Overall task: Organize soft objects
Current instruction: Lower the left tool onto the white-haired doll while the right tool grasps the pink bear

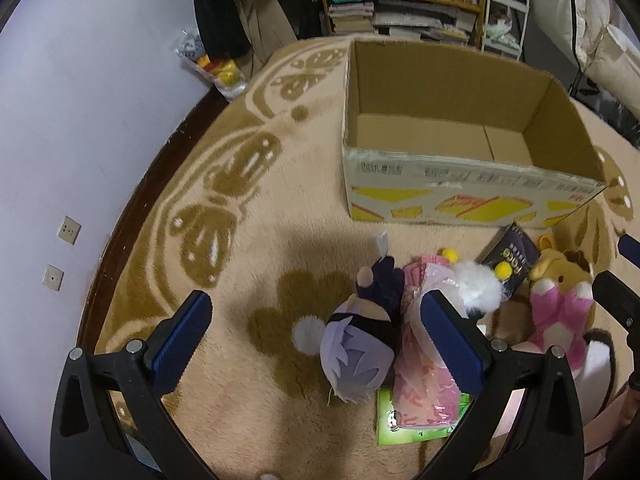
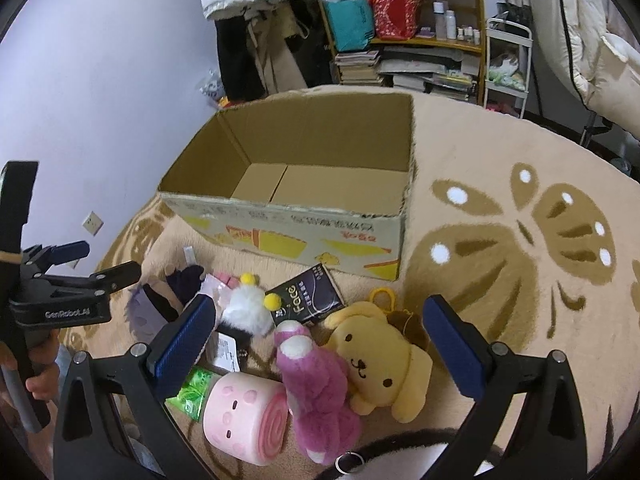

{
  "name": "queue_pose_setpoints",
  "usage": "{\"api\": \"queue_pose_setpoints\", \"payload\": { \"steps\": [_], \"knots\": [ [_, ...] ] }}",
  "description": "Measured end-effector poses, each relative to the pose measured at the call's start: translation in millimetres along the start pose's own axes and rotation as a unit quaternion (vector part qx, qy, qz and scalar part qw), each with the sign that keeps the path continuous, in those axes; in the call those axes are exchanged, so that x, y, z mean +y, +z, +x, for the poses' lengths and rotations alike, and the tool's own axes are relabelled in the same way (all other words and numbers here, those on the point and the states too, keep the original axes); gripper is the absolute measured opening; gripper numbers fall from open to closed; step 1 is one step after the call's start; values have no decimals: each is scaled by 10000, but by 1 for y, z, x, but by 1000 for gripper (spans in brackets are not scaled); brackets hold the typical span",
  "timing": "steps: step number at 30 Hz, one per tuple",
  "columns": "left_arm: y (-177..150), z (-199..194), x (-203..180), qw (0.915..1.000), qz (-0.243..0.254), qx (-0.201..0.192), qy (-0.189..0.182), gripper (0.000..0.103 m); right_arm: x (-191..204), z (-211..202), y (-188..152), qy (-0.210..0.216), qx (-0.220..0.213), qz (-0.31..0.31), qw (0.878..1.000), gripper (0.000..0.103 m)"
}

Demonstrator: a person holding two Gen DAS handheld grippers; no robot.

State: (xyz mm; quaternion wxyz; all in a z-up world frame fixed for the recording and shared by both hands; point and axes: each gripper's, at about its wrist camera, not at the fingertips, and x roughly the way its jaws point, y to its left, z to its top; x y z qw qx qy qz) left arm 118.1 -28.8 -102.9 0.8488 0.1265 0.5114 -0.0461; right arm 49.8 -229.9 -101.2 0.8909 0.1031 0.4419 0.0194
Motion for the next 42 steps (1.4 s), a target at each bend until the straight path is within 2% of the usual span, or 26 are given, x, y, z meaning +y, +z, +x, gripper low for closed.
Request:
{"api": "queue_pose_setpoints", "payload": {
  "steps": [5, 13, 15, 17, 20, 22, 24, 28, 32, 34, 36, 37, 42],
  "knots": [
    [-4, 16, -7, 9996, 120, 273, 15, 103, 2, 10, -4, 3, 230, -74, 9997, 100],
    [-8, 27, -11, 9987, 179, 478, 22, 103, 7, 17, -8, 123, 414, -235, 9988, 96],
    [-9, 30, -11, 9985, 191, 520, 24, 103, 8, 18, -9, 272, 476, -262, 9982, 84],
    [-9, 34, -11, 9981, 174, 598, 18, 103, 7, 23, -10, 449, 632, -218, 9968, 78],
    [-11, 40, -10, 9972, 89, 733, -88, 102, 7, 27, -12, 456, 715, -200, 9962, 77],
    [-12, 42, -11, 9969, 62, 772, -123, 96, 7, 27, -13, 456, 729, -181, 9961, 76],
    [-13, 44, -11, 9967, 64, 800, -126, 95, 7, 28, -14, 440, 756, -162, 9960, 61],
    [-16, 49, -13, 9955, 68, 940, -76, 94, 7, 30, -15, 591, 825, -151, 9947, 41],
    [-18, 52, -17, 9951, 181, 972, -26, 85, 8, 32, -16, 570, 900, -186, 9941, 39],
    [-19, 55, -17, 9945, 180, 1027, -76, 78, 8, 35, -17, 564, 948, -173, 9937, 38],
    [-19, 58, -19, 9944, 221, 1030, -74, 60, 6, 37, -17, 563, 952, -131, 9938, 19],
    [-19, 58, -19, 9945, 250, 1014, -97, 52, 4, 37, -17, 572, 948, -91, 9938, 19],
    [-20, 57, -21, 9947, 261, 959, -278, 49, -2, 33, -15, 593, 806, 67, 9950, 19]
  ]
}}
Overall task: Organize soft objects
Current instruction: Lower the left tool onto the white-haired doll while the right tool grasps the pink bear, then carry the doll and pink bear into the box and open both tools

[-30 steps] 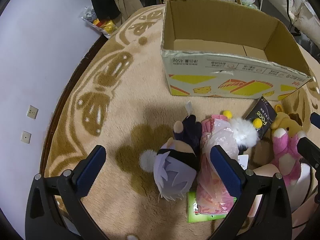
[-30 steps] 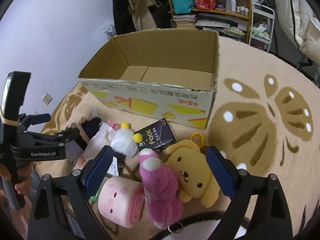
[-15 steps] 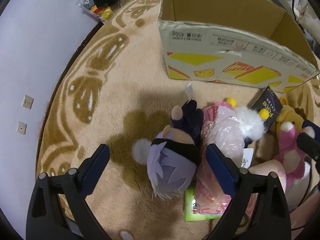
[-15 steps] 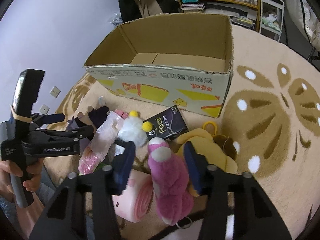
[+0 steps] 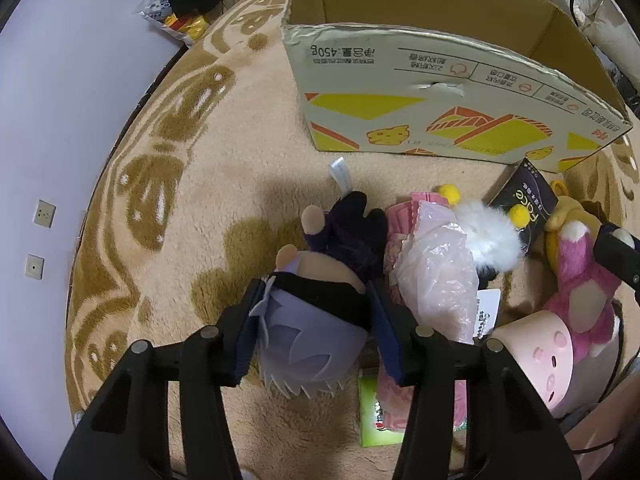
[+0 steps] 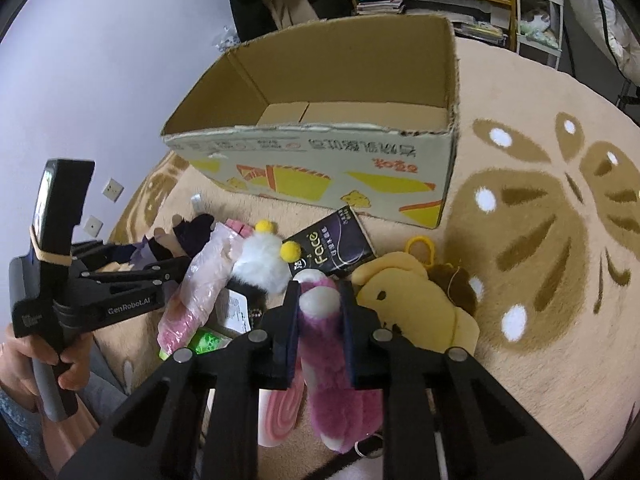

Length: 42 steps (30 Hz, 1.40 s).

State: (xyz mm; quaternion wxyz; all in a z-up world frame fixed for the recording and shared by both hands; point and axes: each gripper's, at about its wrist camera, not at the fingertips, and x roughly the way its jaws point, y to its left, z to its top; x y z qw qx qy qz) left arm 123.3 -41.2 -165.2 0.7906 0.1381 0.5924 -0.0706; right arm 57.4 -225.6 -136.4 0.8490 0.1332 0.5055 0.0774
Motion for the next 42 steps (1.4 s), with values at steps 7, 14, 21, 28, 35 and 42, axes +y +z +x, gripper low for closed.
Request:
{"api": "queue_pose_setpoints", "payload": {
  "steps": [7, 14, 21, 28, 35, 42],
  "knots": [
    [-4, -9, 5, 9998, -156, -95, -14, 48, -2, -17, 1, 20, -397, -13, 9992, 19],
    [-12, -31, 13, 9987, -328, -400, 25, 48, -1, -40, 2, -48, -972, 9, 9952, 19],
    [-19, -66, 16, 9936, -382, -1039, 225, 48, 13, -68, 1, -251, -1586, -236, 9867, 18],
    [-24, -115, 27, 9757, -609, -2075, 346, 48, 26, -93, 1, -336, -2078, -435, 9766, 18],
    [-10, -151, 30, 9561, -618, -2827, 457, 48, 39, -113, 11, -459, -2477, -703, 9652, 18],
    [11, -166, 21, 9494, -320, -3061, 621, 48, 43, -117, 38, -517, -2703, -816, 9579, 18]
  ]
}}
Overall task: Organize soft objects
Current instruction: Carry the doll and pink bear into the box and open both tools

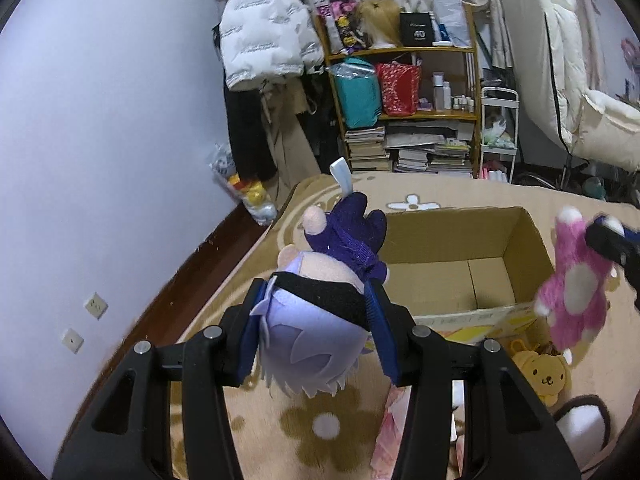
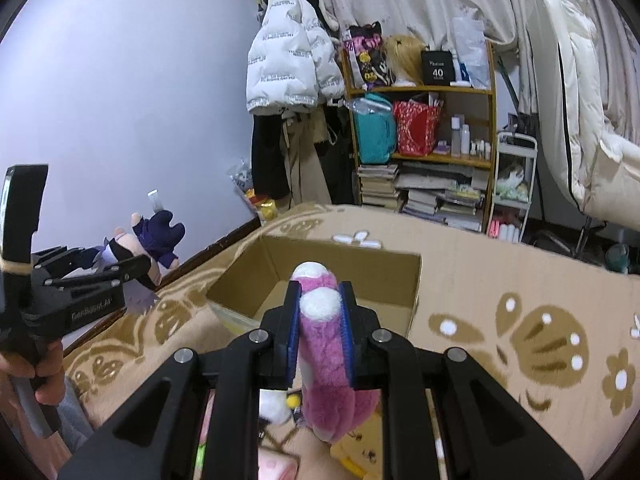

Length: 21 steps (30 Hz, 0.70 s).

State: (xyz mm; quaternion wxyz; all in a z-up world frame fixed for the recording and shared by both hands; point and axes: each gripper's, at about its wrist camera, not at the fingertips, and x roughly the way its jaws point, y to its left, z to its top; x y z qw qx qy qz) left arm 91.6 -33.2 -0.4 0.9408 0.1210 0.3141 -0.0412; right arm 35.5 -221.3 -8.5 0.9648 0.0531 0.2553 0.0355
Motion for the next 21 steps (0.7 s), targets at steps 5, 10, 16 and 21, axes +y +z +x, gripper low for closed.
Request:
{"api": "queue_pose_setpoints", "payload": {
  "steps": [5, 10, 16, 21],
  "knots": [
    [16, 4, -8, 9996, 54, 27, -291, 48, -2, 9, 21, -26, -216, -3, 9998, 18],
    [32, 11, -16, 9994, 180, -96, -290, 48, -5, 23, 38, -15, -322, -54, 9995, 18],
    [43, 31, -30, 9989, 370, -156, -231, 48, -11, 46, 52, -2, -379, -142, 9992, 18],
    [44, 58, -42, 9985, 521, -26, -193, 48, -19, 72, 51, 17, -255, -94, 9996, 19]
  ]
}}
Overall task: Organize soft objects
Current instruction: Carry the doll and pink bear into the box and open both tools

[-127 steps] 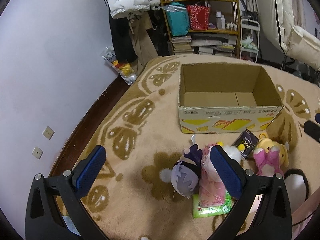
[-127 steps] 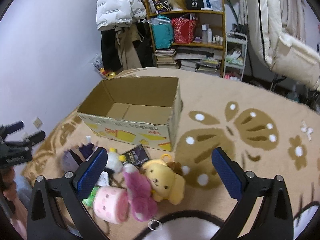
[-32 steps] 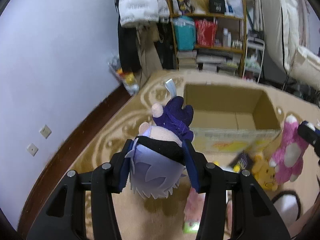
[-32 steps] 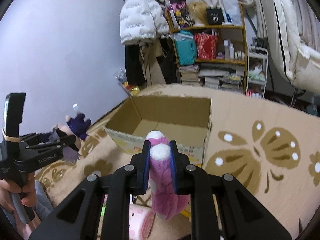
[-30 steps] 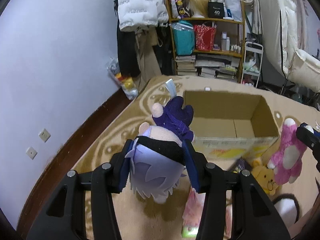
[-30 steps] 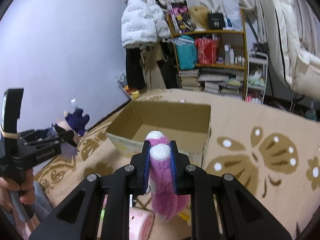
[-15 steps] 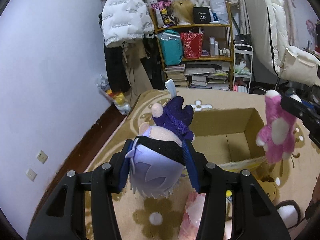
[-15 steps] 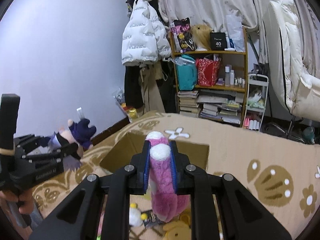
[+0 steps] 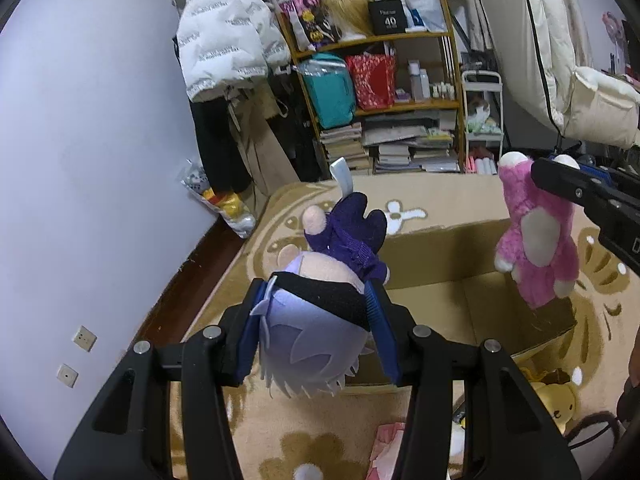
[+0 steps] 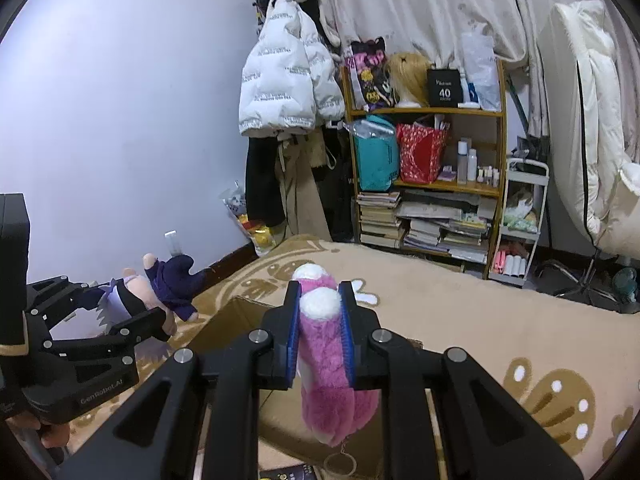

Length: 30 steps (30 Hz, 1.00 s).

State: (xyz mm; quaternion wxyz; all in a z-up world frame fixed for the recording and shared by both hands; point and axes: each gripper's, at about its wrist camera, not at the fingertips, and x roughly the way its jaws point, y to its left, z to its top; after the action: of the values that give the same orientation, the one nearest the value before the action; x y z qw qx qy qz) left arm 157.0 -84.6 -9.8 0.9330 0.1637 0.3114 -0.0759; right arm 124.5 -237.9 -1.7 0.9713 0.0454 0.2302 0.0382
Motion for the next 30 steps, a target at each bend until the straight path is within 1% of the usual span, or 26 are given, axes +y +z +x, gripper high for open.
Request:
{"api": "queue_pose_setpoints", "payload": {
  "steps": [7, 14, 18, 19, 23, 26, 28, 29, 30],
  "knots": [
    [-9, 33, -10, 9992, 26, 352, -196, 48, -14, 29, -19, 30, 322, 160, 9993, 19],
    [-21, 57, -22, 9972, 128, 651, -350, 49, -31, 51, -32, 115, 659, 404, 9969, 19],
    [-25, 61, -25, 9962, 108, 762, -412, 50, -34, 62, -41, 141, 857, 448, 9952, 19],
    [-26, 61, -25, 9960, 108, 783, -411, 52, -34, 63, -42, 141, 873, 449, 9951, 20],
    [-28, 65, -27, 9952, 133, 889, -397, 53, -36, 66, -45, 156, 944, 493, 9942, 23],
    [-30, 67, -28, 9945, 132, 960, -389, 59, -37, 65, -45, 166, 973, 494, 9939, 23],
    [-30, 66, -27, 9946, 131, 958, -369, 68, -37, 64, -45, 168, 978, 512, 9937, 25],
    [-30, 66, -27, 9948, 157, 946, -352, 69, -38, 63, -45, 173, 979, 529, 9936, 27],
    [-30, 65, -27, 9950, 189, 929, -325, 73, -38, 61, -45, 165, 977, 527, 9937, 33]
  ]
}}
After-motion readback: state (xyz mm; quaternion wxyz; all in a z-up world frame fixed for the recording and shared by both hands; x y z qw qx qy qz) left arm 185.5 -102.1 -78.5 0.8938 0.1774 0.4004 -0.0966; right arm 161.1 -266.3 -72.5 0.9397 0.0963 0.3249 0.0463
